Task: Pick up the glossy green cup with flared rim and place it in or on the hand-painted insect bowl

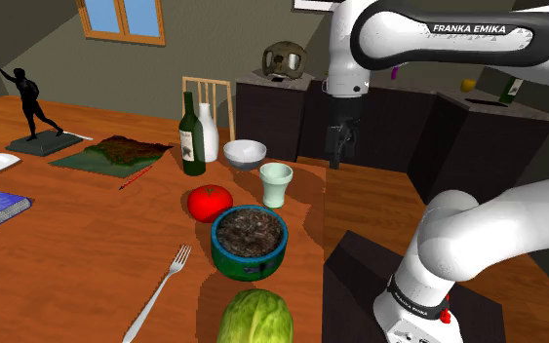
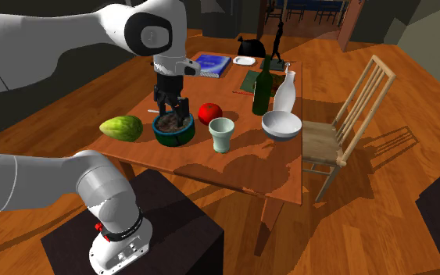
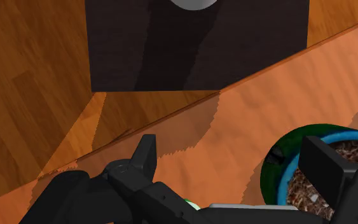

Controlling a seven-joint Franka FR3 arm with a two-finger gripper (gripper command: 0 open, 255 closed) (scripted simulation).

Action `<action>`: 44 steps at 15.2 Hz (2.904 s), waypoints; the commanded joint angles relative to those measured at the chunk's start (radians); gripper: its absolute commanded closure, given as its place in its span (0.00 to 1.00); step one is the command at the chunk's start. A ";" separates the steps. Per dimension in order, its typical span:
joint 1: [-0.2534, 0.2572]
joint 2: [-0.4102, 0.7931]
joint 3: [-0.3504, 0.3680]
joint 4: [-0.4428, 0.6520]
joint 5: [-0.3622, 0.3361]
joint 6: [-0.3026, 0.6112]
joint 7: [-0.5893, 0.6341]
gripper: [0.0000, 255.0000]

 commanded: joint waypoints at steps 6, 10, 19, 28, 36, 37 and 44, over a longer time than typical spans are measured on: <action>-0.002 0.148 0.035 0.008 -0.009 0.174 0.034 0.00; -0.008 0.280 0.062 0.040 -0.026 0.300 0.065 0.00; -0.025 0.601 0.111 0.193 -0.105 0.518 0.157 0.00; -0.029 0.645 0.109 0.129 -0.120 0.628 0.167 0.00; -0.029 0.645 0.109 0.129 -0.120 0.628 0.167 1.00; -0.029 0.645 0.109 0.129 -0.120 0.628 0.167 1.00; -0.029 0.645 0.109 0.129 -0.120 0.628 0.168 1.00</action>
